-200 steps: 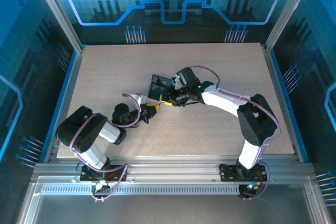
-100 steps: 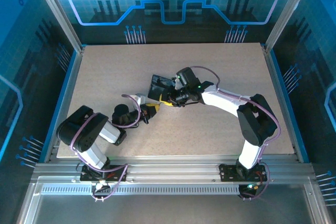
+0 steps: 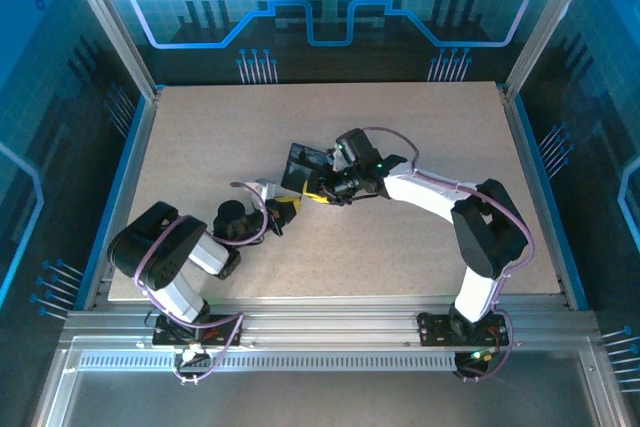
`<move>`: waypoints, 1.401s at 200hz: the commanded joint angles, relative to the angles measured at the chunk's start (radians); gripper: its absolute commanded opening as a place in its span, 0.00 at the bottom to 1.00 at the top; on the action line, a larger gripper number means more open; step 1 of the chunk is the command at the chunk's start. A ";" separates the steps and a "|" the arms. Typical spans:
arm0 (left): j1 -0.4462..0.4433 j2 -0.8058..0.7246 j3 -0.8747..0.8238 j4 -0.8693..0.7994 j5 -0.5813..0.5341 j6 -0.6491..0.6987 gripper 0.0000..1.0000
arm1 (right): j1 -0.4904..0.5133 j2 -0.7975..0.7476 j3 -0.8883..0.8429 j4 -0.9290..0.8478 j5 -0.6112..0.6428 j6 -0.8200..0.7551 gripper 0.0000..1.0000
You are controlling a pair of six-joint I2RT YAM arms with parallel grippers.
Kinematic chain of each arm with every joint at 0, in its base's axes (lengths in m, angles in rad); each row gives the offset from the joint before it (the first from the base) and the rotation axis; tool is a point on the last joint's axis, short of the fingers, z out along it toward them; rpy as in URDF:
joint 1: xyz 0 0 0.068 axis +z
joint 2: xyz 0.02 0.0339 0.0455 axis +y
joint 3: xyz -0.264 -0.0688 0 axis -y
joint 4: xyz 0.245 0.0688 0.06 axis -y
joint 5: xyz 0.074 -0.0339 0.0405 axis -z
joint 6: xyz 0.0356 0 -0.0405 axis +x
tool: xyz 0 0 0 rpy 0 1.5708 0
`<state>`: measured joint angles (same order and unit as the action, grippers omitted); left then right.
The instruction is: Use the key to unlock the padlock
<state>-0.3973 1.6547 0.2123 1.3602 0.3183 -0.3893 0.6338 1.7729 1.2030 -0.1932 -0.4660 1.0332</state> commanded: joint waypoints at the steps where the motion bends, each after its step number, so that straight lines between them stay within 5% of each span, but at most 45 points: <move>1: -0.011 -0.002 -0.005 0.039 0.016 0.047 0.00 | 0.000 0.006 0.004 0.018 -0.040 0.006 0.00; 280: -0.023 -0.005 0.036 0.041 0.065 0.034 0.00 | 0.006 0.018 -0.002 0.011 -0.029 -0.005 0.00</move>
<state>-0.4099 1.6695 0.2199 1.3663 0.3737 -0.3412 0.6334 1.7737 1.2030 -0.2005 -0.4526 1.0325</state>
